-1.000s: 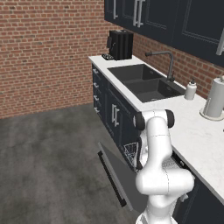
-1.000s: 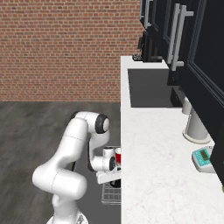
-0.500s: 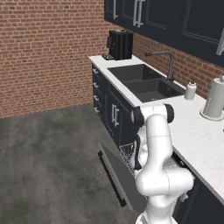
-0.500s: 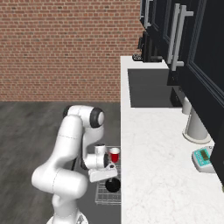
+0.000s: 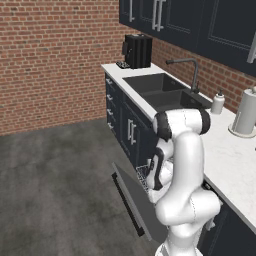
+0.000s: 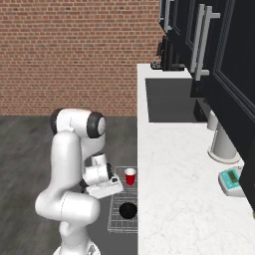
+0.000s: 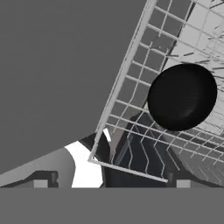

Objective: Pick up the cup and bowl from the counter, place them in the dishwasher, and close the dishwasher door.

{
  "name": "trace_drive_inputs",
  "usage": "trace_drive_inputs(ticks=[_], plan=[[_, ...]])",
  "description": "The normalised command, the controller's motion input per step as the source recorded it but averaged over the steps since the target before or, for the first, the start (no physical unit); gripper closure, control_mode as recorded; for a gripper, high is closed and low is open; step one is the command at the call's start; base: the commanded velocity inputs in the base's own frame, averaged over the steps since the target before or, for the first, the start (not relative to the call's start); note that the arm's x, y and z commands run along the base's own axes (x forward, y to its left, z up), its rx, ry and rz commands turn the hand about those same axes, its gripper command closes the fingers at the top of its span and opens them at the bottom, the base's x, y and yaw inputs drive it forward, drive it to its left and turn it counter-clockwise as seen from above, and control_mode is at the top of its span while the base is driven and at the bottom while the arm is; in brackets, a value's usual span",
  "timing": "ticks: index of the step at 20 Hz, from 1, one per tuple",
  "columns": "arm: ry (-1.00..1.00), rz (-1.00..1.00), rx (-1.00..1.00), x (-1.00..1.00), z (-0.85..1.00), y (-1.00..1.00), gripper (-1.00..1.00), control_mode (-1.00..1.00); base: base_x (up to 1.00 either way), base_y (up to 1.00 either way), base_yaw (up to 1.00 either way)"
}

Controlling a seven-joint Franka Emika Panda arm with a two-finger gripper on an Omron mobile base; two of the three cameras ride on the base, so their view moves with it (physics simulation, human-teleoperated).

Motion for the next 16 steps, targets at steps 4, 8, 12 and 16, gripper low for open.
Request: trace_drive_inputs(ticks=[4, 8, 12, 16], plan=[[0.0, 0.0, -0.05, -0.16, 0.92, 0.25, -1.0, -1.0, 0.0, 0.0, 0.0], [0.0, 0.0, -0.03, -0.24, 0.94, 0.09, -1.0, -1.0, 0.0, 0.0, 0.0], [0.0, 0.0, -0.01, -0.26, 1.0, 0.01, -1.0, -1.0, 0.0, 0.0, 0.0], [-0.02, 0.0, 0.0, -0.13, 1.0, 0.07, -1.0, -1.0, 0.0, 0.0, 0.0]])
